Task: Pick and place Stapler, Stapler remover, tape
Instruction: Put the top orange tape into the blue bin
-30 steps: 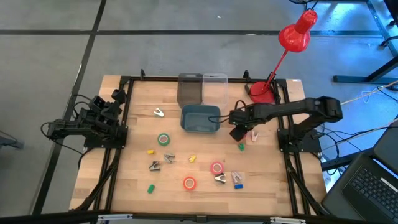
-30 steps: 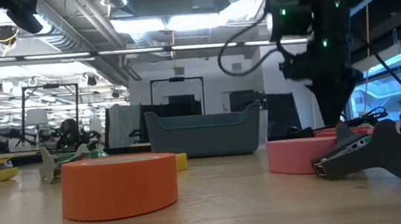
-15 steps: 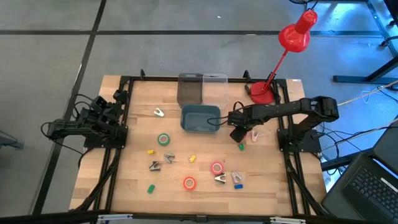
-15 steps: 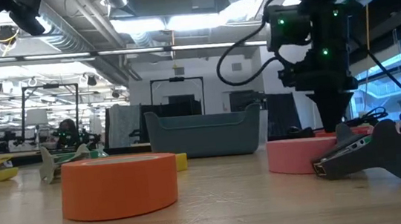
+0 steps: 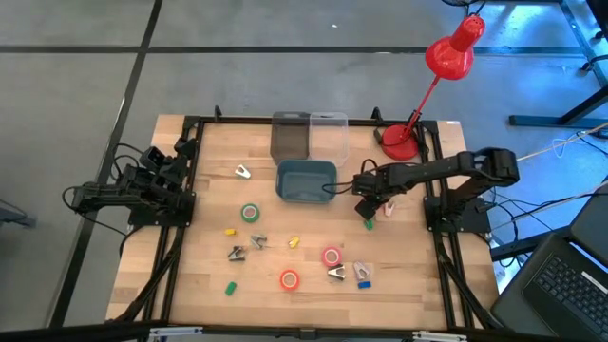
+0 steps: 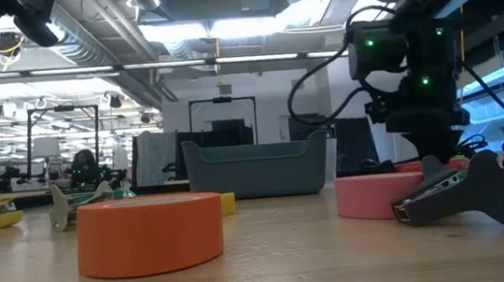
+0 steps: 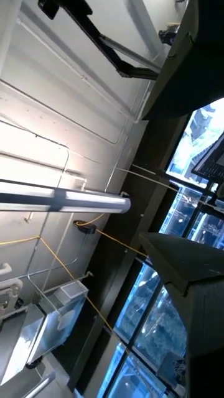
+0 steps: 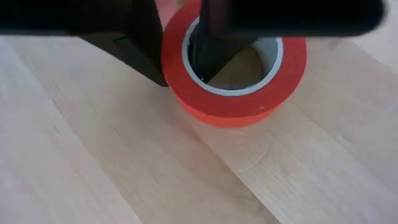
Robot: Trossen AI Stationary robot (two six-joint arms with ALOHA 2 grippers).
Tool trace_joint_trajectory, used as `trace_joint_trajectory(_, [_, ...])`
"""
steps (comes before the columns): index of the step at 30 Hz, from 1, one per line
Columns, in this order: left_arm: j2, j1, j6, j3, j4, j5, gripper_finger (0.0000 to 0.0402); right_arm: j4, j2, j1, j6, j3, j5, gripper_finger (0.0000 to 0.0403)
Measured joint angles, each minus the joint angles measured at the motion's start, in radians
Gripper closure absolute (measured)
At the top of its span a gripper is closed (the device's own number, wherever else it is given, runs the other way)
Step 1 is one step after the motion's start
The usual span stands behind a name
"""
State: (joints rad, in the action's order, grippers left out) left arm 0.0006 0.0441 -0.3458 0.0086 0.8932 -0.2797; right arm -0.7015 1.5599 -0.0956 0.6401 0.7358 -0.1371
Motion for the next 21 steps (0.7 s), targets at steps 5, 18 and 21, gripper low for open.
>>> trace_joint_trajectory(5, [0.000, 0.000, 0.000, 0.000, 0.000, -0.011, 0.0105, -0.032, 0.005, -0.001, -0.046, 0.063, 0.006, 0.0363])
trace_joint_trajectory(18, [0.000, 0.000, -0.010, 0.000, -0.012, -0.015, 0.0105, -0.379, 0.004, 0.005, -0.250, 0.520, 0.000, 0.0363])
trace_joint_trajectory(21, [0.000, 0.000, -0.010, 0.000, -0.018, -0.015, 0.0105, -0.275, 0.003, 0.004, -0.302, 0.622, 0.021, 0.0363])
